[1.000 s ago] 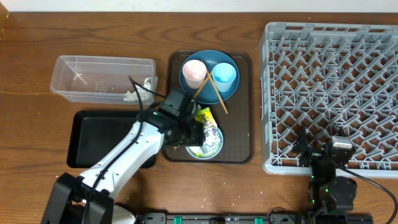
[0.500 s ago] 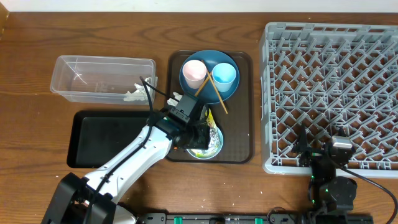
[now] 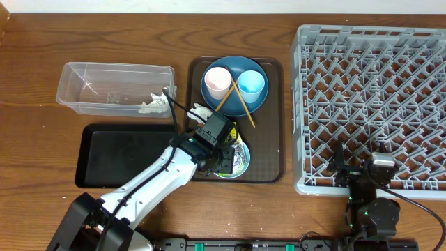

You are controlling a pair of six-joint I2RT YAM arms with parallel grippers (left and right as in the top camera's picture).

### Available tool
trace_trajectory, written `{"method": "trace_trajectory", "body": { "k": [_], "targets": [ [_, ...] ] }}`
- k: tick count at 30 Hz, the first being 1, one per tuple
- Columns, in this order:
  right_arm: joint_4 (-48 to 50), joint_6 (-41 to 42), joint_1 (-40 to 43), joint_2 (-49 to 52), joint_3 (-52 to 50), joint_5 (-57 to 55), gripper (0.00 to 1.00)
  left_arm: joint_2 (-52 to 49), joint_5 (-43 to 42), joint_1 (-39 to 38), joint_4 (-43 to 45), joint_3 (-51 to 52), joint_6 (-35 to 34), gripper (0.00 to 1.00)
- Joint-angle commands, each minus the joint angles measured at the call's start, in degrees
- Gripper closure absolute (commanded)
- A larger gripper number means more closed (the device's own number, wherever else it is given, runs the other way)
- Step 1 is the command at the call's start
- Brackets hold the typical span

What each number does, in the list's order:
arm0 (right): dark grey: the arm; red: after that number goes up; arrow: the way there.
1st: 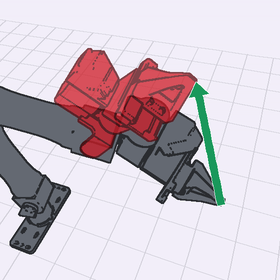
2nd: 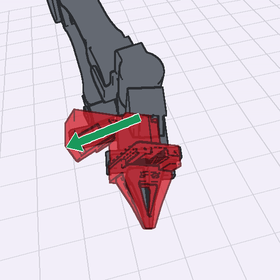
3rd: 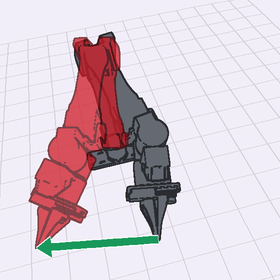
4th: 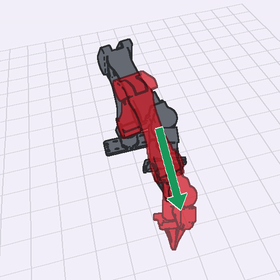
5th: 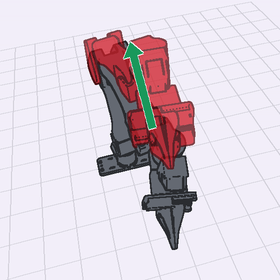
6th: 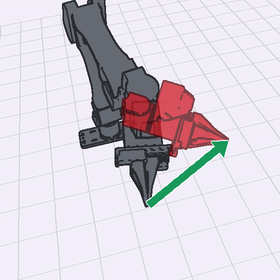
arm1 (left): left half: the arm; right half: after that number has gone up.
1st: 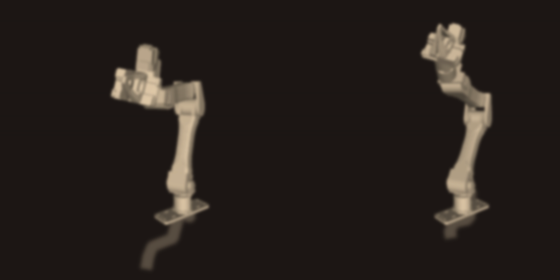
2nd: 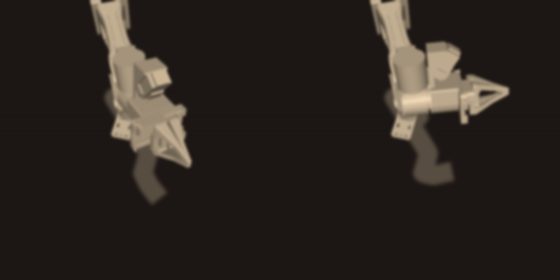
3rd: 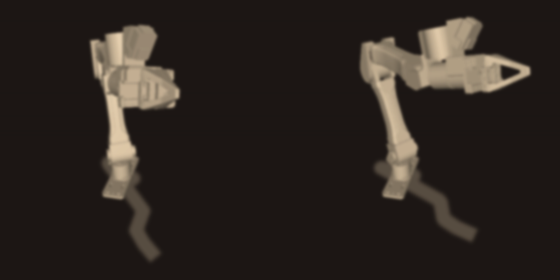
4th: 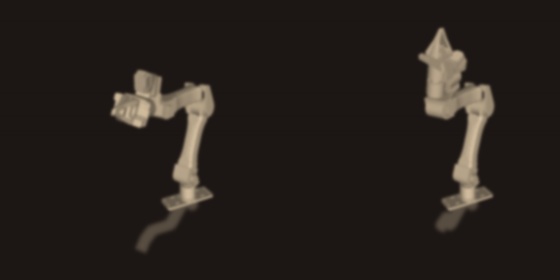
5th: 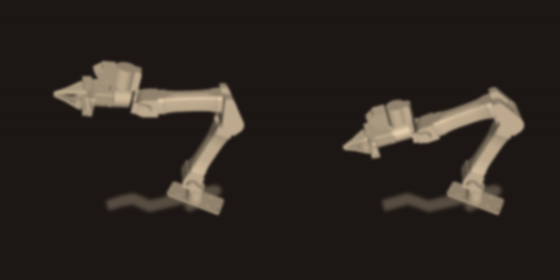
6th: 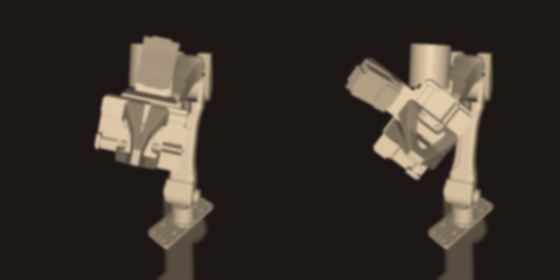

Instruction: Sort waste into correct bins and load items into the dishwasher rack

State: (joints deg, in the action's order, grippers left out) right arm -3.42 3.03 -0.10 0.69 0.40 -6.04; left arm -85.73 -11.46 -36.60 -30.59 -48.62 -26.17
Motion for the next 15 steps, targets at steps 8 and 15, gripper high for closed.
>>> {"method": "trace_trajectory", "body": {
  "k": [8,15],
  "targets": [
    [-0.2,0.8,-0.8,-0.2,-0.1,-0.4,0.01,-0.3,2.1,-0.1,0.8,0.7,-0.7,0.80],
    [-0.2,0.8,-0.8,-0.2,-0.1,-0.4,0.01,0.0,1.1,-0.1,0.8,0.0,-0.7,0.94]
  ]
}}
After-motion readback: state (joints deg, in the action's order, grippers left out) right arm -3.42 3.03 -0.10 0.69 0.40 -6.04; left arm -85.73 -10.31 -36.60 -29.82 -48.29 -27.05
